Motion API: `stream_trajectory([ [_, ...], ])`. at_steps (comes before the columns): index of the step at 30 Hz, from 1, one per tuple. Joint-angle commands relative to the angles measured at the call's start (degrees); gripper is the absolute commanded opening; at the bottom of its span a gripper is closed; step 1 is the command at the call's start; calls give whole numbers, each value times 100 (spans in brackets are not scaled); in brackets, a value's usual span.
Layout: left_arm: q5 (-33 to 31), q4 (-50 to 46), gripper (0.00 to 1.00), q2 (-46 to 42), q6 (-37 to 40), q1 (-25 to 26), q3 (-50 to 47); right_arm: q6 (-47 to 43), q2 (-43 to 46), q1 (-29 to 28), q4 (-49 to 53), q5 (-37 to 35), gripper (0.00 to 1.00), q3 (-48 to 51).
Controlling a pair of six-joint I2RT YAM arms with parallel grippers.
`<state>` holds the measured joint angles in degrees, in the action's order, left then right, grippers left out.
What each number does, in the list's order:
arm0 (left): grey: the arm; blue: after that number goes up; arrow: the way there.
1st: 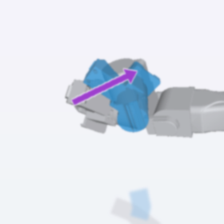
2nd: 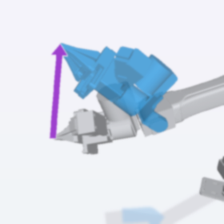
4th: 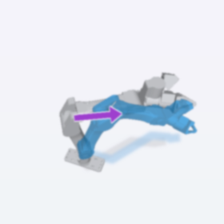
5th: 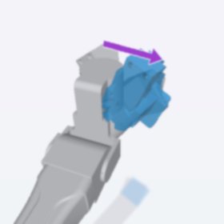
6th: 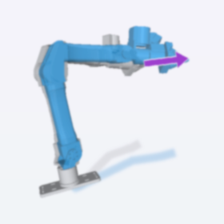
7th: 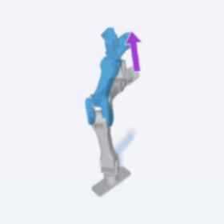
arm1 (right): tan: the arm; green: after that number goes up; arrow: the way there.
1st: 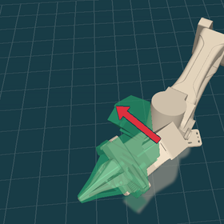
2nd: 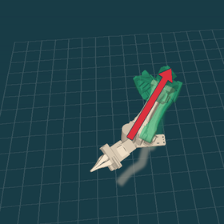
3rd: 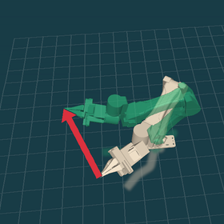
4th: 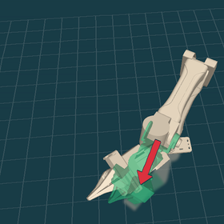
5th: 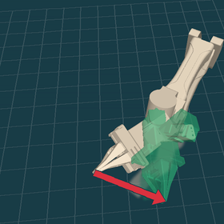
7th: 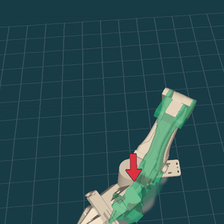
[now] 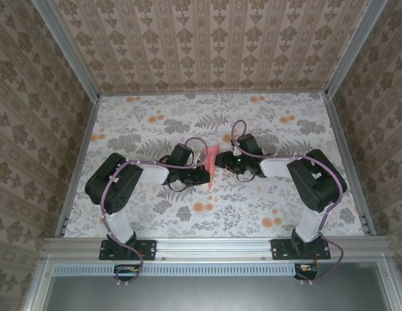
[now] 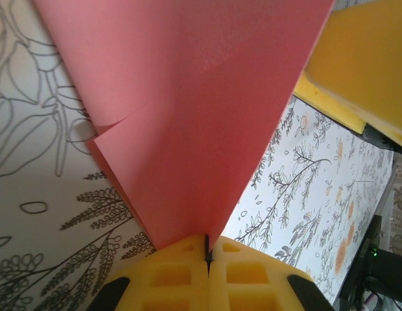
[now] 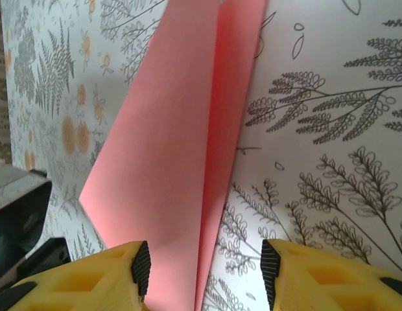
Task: Fold a paper plane with a square sheet of paper (fold left side to right side)
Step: Fold the wing for the fifth time at the center of the table.
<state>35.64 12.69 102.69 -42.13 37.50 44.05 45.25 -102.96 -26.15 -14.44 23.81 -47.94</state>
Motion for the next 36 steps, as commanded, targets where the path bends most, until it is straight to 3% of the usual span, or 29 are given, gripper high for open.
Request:
stream_trajectory([
  [1, 84, 134, 1, 66, -112, -41, -78, 184, -169, -39, -158, -135, 48, -183],
  [22, 84, 318, 4, 40, -211, -67, -190, 367, -785, -206, 454, -200, 39, -856],
  [36, 84, 418, 18, -80, -256, -76, -196, 393, -1035, -243, 1156, -382, 36, -1059],
])
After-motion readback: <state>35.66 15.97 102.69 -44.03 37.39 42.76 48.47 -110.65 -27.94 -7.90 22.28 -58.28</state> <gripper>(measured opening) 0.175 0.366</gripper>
